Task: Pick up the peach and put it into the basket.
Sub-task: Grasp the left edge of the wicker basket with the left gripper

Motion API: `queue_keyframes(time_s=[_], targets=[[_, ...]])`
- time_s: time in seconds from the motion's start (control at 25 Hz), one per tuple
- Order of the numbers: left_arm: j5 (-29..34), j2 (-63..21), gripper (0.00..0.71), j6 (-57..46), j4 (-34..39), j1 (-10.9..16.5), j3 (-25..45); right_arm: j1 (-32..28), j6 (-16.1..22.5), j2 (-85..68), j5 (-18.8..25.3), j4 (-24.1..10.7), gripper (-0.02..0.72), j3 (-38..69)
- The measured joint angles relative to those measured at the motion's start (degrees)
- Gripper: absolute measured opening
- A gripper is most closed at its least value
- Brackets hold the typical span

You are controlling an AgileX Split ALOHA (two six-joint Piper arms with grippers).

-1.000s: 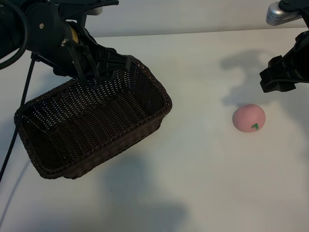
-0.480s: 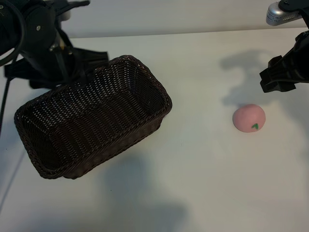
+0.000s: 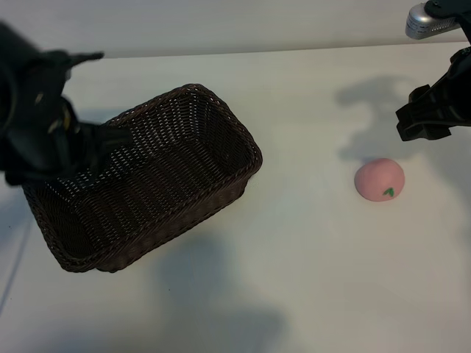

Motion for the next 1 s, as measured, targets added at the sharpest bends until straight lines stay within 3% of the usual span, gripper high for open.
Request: queue_keyframes(time_s=[0.48, 0.68, 1.0], targets=[[-7.18, -8.35, 0.592, -2.13, -1.60, 9.07, 12.64, 0.00, 0.00, 0.00, 0.90, 0.83, 0.582, 0.00], [-12.97, -8.34, 0.592, -2.45, -2.77, 9.68, 15.44, 0.00, 0.00, 0.00, 1.23, 0.83, 0.582, 0.00], [-15.53, -5.93, 0.592, -3.88, -2.94, 9.68, 15.79, 0.00, 0.00, 0.00, 1.29, 0.86, 0.582, 0.00]])
